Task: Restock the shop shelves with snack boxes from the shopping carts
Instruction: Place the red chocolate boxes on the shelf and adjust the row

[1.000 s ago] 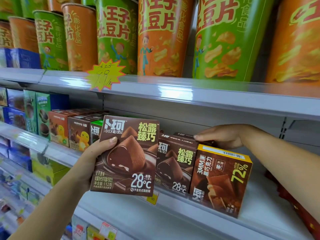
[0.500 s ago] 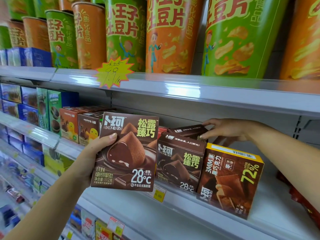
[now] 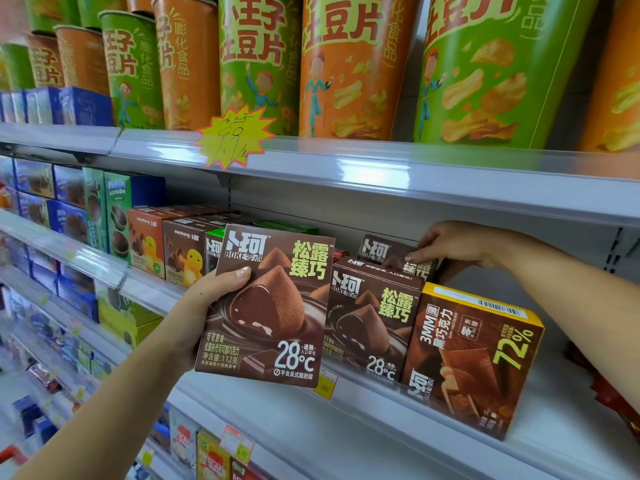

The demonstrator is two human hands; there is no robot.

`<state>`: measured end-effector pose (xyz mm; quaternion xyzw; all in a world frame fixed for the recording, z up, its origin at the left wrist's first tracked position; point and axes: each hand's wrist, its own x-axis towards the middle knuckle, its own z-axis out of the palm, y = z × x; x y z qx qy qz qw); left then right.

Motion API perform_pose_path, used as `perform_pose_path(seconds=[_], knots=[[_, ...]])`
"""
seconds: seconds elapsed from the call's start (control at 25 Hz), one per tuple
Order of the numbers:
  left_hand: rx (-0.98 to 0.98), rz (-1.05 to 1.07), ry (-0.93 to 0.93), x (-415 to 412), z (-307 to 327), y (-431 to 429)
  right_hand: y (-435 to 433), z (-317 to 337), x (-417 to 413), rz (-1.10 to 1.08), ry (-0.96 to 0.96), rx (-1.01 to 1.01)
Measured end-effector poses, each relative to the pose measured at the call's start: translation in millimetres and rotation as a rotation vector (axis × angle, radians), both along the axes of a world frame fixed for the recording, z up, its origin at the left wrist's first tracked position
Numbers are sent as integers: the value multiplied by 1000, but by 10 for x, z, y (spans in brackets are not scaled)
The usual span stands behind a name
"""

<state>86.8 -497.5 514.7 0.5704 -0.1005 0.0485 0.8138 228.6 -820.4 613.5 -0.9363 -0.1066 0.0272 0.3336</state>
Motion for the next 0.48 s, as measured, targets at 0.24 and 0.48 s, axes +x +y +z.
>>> perform_pose_path(seconds=[0.24,0.48], knots=[[40,-16,-10,-18,40,56,237,-9,-245,112,179,-218],[141,-95,-125,0,289,-185,341,205,-900,354,-87,207]])
